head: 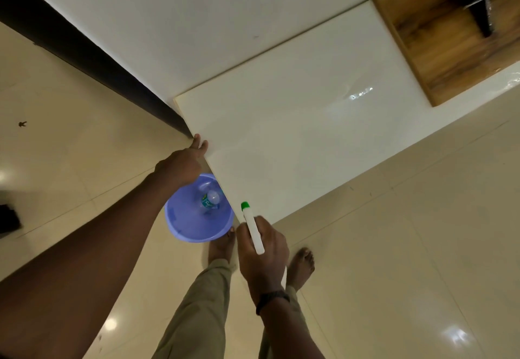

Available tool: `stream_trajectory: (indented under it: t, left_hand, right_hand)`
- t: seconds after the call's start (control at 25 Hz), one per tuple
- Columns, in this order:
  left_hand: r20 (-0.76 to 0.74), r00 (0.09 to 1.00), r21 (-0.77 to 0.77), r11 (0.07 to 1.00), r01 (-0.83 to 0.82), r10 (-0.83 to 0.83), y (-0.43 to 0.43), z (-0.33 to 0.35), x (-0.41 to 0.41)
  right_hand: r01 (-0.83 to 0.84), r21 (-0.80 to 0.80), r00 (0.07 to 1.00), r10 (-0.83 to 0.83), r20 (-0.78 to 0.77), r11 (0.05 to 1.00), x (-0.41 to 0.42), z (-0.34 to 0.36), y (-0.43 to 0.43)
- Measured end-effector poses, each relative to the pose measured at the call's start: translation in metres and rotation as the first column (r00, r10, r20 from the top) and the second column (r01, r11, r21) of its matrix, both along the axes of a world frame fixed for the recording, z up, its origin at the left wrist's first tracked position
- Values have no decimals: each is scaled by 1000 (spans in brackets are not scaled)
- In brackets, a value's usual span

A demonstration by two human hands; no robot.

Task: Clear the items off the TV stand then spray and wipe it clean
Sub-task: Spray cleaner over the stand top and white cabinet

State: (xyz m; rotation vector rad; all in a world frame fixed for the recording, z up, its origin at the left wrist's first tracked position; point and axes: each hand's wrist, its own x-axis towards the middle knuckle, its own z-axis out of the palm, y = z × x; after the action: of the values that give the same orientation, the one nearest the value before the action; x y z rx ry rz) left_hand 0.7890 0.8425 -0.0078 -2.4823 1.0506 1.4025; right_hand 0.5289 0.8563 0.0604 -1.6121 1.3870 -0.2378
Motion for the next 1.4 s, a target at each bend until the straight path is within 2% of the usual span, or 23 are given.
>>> stream_trajectory:
  t: [0.12,0.36,0.48,0.56,0.6,0.76,0.88,0.96,1.08,1.2,1.28,1.4]
  left_hand:
    - [21,1000,24,1000,15,-16,-2,-3,-8]
    - [56,997,68,996,52,-56,-6,-2,-18]
    - [195,970,82,988,128,-142,-6,-3,-25]
    - [326,936,22,991,136,-135,-5,-5,-40]
    - [347,931,-37,990,133,-112,-5,-8,-52]
    - [304,938,-191,953,235,-170,-3,-21,-107]
    - [266,952,-253,943,218,-149,0,-29,-130]
    - [270,943,-281,921,269,-193,-2,-31,-143]
    - [235,908,-200,897,395,-347,-11,-37,-162]
    - [125,903,-66,904,422,-412,-16,-48,-175]
    - [119,903,-2,909,417,-413,-20,-53,-177]
    - [118,908,42,916,400,-402,-24,-54,-179]
  right_hand:
    - [1,-80,1000,2,30,997,-27,-3,22]
    - [31,-64,993,-38,-111,997,-73,-12,51]
    - [47,-106,992,-59,-108,993,-93,-14,57]
    - [90,-74,990,-97,-101,993,-104,-20,55]
    - [109,-47,987,-114,-114,993,-109,-25,53]
    - [99,-8,985,-99,-143,995,-128,-42,48]
    - [91,-9,996,-91,-24,996,-140,-44,49]
    - [79,10,997,-79,22,997,-152,-48,50]
    - [71,161,992,-86,88,984,-171,-57,54]
    - [83,297,976,-138,170,951,-196,-77,55]
    - [49,299,977,-108,182,953,-211,-89,53]
    - [5,264,992,-38,120,964,-227,-105,56]
